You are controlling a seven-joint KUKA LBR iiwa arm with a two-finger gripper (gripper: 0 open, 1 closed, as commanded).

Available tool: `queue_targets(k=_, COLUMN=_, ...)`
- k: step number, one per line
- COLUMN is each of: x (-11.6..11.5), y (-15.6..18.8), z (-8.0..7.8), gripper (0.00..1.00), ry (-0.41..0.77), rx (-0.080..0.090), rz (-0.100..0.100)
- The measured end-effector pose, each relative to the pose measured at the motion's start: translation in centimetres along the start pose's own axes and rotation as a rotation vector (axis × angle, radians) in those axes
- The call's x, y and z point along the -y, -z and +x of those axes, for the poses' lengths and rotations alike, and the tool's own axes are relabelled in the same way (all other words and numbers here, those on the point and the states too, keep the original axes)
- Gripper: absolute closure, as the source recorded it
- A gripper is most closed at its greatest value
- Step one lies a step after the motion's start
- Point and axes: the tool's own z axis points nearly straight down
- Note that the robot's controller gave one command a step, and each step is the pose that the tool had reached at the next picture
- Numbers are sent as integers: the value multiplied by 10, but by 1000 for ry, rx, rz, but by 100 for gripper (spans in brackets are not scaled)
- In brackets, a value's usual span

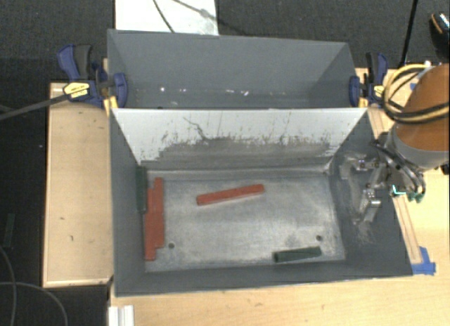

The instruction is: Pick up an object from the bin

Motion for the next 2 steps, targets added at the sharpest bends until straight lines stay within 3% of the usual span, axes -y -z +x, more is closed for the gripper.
queue_targets(k=1, x=-61, y=-107, z=9, gripper=0, ry=413, rx=5, rz=0)
queue_targets(k=2, x=-184, y=-28, z=20, gripper=0, ry=175, rx=12, rz=-3)
